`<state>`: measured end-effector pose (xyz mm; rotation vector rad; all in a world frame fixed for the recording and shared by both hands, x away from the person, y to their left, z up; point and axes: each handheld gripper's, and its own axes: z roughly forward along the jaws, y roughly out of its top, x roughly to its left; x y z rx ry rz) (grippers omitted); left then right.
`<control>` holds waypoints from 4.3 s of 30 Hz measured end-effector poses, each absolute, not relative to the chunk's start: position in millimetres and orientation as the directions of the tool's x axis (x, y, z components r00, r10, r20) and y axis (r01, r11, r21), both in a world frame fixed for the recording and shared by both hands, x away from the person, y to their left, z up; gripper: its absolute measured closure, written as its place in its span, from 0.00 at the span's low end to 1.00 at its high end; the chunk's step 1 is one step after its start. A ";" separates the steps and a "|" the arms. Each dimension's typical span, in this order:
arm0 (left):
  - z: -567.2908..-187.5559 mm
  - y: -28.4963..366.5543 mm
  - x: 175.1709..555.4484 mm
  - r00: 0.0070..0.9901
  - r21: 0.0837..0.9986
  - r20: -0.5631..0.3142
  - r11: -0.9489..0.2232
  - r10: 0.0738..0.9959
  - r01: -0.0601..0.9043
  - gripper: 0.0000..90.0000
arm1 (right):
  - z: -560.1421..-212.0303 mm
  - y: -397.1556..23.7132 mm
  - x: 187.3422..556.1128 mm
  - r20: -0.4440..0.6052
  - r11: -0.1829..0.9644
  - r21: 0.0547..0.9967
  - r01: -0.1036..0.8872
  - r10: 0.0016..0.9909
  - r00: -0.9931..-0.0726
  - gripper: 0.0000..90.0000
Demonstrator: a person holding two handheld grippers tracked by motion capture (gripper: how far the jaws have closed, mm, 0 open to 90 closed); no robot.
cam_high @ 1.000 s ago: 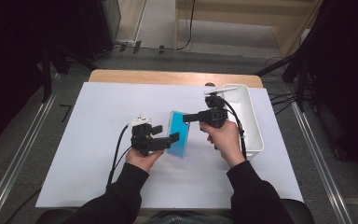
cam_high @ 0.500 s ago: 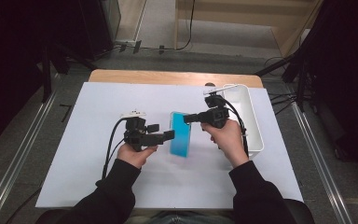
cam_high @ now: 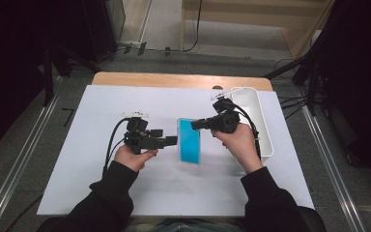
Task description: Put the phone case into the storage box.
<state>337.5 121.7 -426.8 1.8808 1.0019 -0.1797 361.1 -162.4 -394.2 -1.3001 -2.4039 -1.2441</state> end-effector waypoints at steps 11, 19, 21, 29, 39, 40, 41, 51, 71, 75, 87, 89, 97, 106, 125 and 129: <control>-422.4 129.9 341.2 0.686 0.674 -0.479 -0.271 0.547 0.687 0.16 | -391.1 -165.1 356.4 0.436 0.340 0.618 0.709 0.602 -0.669 0.87; -418.2 132.0 342.3 0.707 0.652 -0.474 -0.330 0.524 0.682 0.16 | -390.0 -167.3 351.7 0.408 0.386 0.628 0.675 0.576 -0.709 0.86; -417.9 132.0 342.1 0.718 0.651 -0.463 -0.350 0.519 0.673 0.16 | -389.5 -168.3 350.2 0.403 0.396 0.627 0.671 0.572 -0.714 0.86; -418.6 130.1 341.9 0.752 0.638 -0.415 -0.425 0.512 0.641 0.16 | -391.0 -171.5 348.6 0.380 0.439 0.637 0.634 0.536 -0.754 0.86; -413.7 133.9 341.2 0.780 0.629 -0.405 -0.473 0.477 0.616 0.21 | -387.4 -171.2 341.6 0.330 0.498 0.663 0.559 0.475 -0.815 0.86; -413.1 134.1 340.9 0.786 0.631 -0.402 -0.480 0.469 0.610 0.23 | -387.3 -171.2 340.9 0.326 0.506 0.661 0.555 0.473 -0.819 0.86; -412.4 133.8 340.4 0.789 0.632 -0.402 -0.483 0.465 0.607 0.23 | -387.4 -170.8 339.9 0.326 0.509 0.659 0.553 0.469 -0.820 0.86; -406.0 132.9 335.2 0.852 0.656 -0.323 -0.552 0.412 0.515 0.27 | -388.8 -167.1 334.0 0.276 0.575 0.672 0.466 0.390 -0.879 0.86; -388.7 128.5 333.9 0.908 0.653 -0.325 -0.631 0.266 0.419 0.35 | -389.5 -155.6 333.4 0.260 0.628 0.677 0.383 0.282 -0.923 0.86; -388.1 127.1 335.5 0.909 0.656 -0.334 -0.632 0.247 0.413 0.35 | -387.7 -151.1 335.7 0.260 0.643 0.671 0.368 0.261 -0.930 0.86; -386.7 121.7 344.5 0.906 0.644 -0.361 -0.643 0.221 0.414 0.40 | -383.4 -142.1 344.6 0.274 0.675 0.657 0.336 0.202 -0.940 0.86; -386.5 120.8 345.7 0.906 0.643 -0.364 -0.645 0.218 0.413 0.40 | -382.9 -140.4 344.9 0.282 0.687 0.643 0.339 0.199 -0.939 0.86; -388.5 114.3 349.3 0.905 0.634 -0.377 -0.658 0.198 0.407 0.45 | -379.2 -134.0 349.7 0.309 0.694 0.633 0.342 0.178 -0.934 0.86; -390.8 109.4 351.6 0.913 0.632 -0.377 -0.676 0.158 0.378 0.57 | -377.2 -132.2 353.3 0.338 0.693 0.624 0.361 0.178 -0.924 0.86; -394.7 105.0 353.8 0.916 0.626 -0.379 -0.694 0.129 0.356 0.87 | -378.1 -131.9 356.3 0.369 0.684 0.622 0.381 0.173 -0.913 0.86; -394.6 105.2 354.7 0.913 0.623 -0.389 -0.697 0.119 0.356 0.88 | -378.6 -131.9 356.5 0.370 0.686 0.620 0.381 0.173 -0.913 0.86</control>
